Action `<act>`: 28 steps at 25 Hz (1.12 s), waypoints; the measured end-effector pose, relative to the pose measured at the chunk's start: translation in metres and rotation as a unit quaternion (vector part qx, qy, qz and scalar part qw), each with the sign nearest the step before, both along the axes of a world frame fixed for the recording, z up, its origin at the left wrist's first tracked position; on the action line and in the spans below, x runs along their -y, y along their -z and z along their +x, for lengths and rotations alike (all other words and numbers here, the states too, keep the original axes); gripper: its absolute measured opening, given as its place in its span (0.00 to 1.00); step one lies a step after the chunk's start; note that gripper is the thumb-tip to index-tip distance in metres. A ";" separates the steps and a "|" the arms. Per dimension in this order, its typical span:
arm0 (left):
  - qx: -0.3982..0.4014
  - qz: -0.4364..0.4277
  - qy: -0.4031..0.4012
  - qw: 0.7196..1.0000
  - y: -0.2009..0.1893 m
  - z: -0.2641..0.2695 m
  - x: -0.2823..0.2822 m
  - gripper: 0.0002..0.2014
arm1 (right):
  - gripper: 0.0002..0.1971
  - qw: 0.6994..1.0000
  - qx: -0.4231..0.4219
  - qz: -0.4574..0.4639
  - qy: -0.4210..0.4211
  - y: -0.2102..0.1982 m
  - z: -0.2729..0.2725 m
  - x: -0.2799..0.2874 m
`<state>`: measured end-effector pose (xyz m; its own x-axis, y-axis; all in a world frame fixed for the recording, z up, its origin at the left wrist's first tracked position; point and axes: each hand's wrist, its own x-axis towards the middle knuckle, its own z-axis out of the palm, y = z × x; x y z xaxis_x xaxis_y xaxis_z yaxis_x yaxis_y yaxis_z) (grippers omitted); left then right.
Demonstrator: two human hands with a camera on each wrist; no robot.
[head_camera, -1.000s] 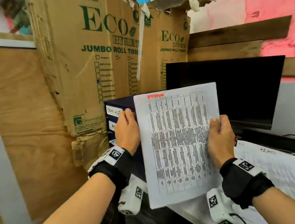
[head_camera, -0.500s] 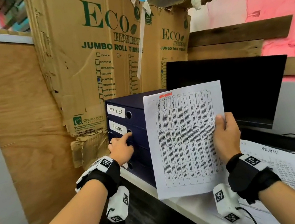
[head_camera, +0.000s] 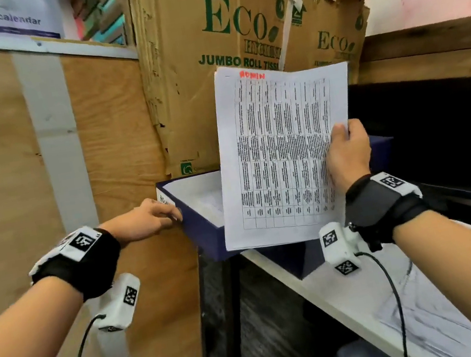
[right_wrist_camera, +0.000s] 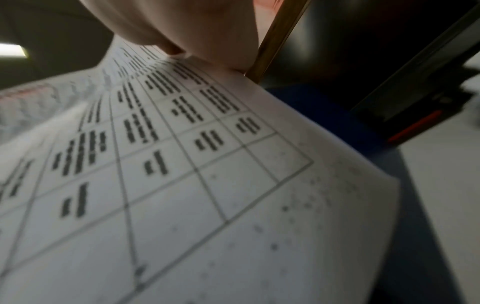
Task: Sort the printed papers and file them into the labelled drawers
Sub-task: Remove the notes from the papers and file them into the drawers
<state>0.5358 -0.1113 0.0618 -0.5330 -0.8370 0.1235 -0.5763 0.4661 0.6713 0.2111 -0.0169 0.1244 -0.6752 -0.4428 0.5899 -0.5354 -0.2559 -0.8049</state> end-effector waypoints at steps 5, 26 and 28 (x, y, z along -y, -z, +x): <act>-0.035 0.082 0.024 0.996 -0.019 0.041 -0.027 0.19 | 0.14 0.996 0.073 0.042 -0.004 -0.012 0.044 0.028; -0.419 0.333 -0.021 0.844 -0.013 0.080 -0.028 0.48 | 0.04 0.880 0.168 0.359 -0.262 0.019 0.090 -0.007; -0.452 0.320 -0.046 0.832 -0.023 0.081 -0.025 0.34 | 0.08 0.863 0.146 0.404 -0.265 0.016 0.092 -0.006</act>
